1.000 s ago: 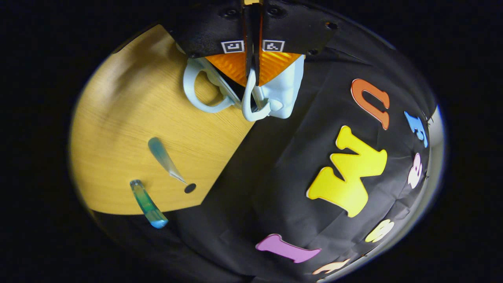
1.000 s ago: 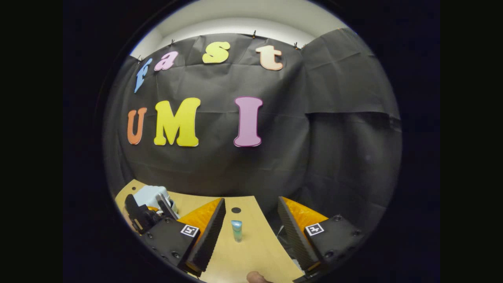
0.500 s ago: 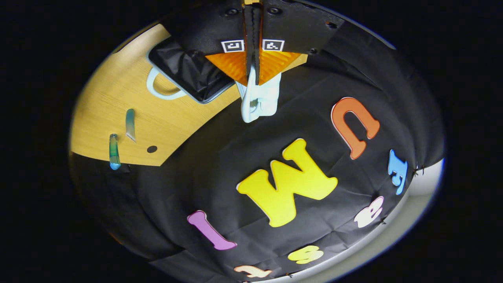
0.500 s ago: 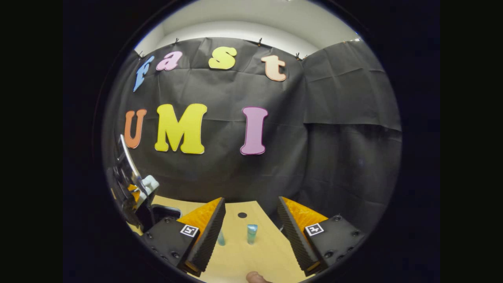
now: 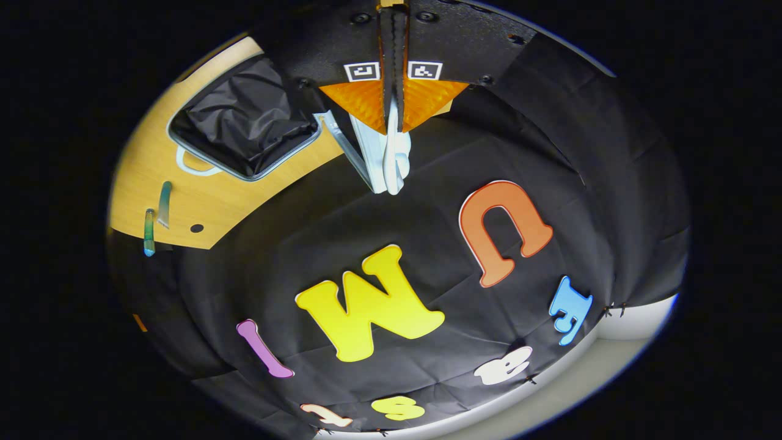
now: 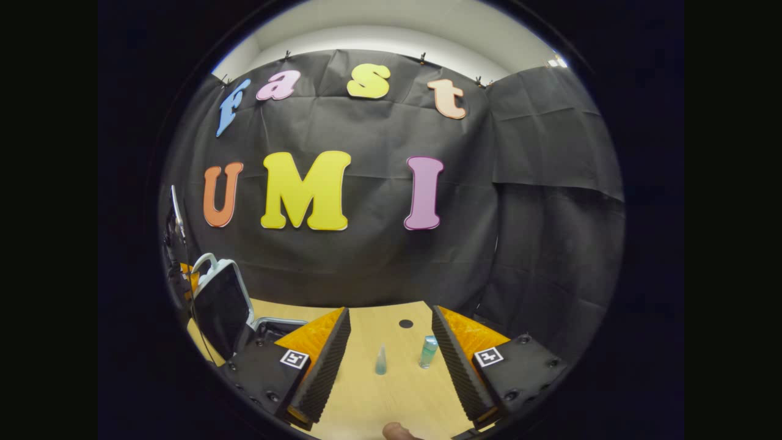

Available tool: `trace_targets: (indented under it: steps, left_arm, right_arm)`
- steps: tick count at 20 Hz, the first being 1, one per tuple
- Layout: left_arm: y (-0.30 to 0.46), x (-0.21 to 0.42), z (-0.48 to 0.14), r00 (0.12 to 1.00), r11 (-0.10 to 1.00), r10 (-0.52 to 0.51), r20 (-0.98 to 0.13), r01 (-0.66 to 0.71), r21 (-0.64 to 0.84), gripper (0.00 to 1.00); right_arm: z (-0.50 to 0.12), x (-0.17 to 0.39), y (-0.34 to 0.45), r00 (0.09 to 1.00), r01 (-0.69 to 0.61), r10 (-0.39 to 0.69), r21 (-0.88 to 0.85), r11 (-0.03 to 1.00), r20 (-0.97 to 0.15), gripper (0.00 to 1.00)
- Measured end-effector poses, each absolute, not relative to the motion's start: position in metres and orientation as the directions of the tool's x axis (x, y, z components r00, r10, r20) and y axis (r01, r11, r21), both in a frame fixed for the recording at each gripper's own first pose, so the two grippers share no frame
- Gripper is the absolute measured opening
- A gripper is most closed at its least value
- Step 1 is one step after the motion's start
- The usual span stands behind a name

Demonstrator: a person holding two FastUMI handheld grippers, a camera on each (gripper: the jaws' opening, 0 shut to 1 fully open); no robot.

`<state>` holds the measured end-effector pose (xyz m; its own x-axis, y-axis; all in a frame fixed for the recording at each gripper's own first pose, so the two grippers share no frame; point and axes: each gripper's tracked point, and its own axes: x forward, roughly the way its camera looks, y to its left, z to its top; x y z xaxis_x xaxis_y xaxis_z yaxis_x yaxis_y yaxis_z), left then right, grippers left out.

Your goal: First open the suitcase, pack the skin care products into it, and then close the suitcase.

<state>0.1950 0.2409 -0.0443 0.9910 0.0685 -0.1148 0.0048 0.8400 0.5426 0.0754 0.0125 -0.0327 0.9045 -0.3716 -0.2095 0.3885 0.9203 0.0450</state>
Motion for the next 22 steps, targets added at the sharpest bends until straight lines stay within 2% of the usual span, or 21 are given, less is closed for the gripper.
trace_targets:
  steps: [6, 9, 14, 18, 22]
  left_arm:
    - [0.305, 0.214, -0.065, 0.988, 0.836, 0.091, -0.122, -0.009, 0.548, 0.02]
    - [0.337, 0.222, -0.091, 0.98, 0.844, 0.097, -0.171, 0.01, 0.536, 0.03]
    - [0.386, 0.217, -0.151, 0.941, 0.882, 0.171, -0.293, -0.014, 0.471, 0.03]
    - [0.404, 0.211, -0.195, 0.911, 0.916, 0.186, -0.369, -0.025, 0.399, 0.03]
    - [0.416, 0.212, -0.238, 0.891, 0.949, 0.151, -0.428, -0.009, 0.315, 0.03]
  right_arm:
    - [-0.035, 0.087, 0.03, 0.902, 0.368, -0.345, 0.047, 0.929, -0.258, 0.8]
    - [-0.043, 0.087, 0.032, 0.893, 0.375, -0.347, 0.048, 0.926, -0.288, 0.8]
    - [-0.049, 0.085, 0.032, 0.884, 0.377, -0.351, 0.025, 0.926, -0.309, 0.8]
    - [-0.052, 0.081, 0.035, 0.881, 0.369, -0.345, 0.014, 0.929, -0.324, 0.8]
    - [-0.052, 0.077, 0.038, 0.88, 0.361, -0.334, 0.018, 0.932, -0.338, 0.8]
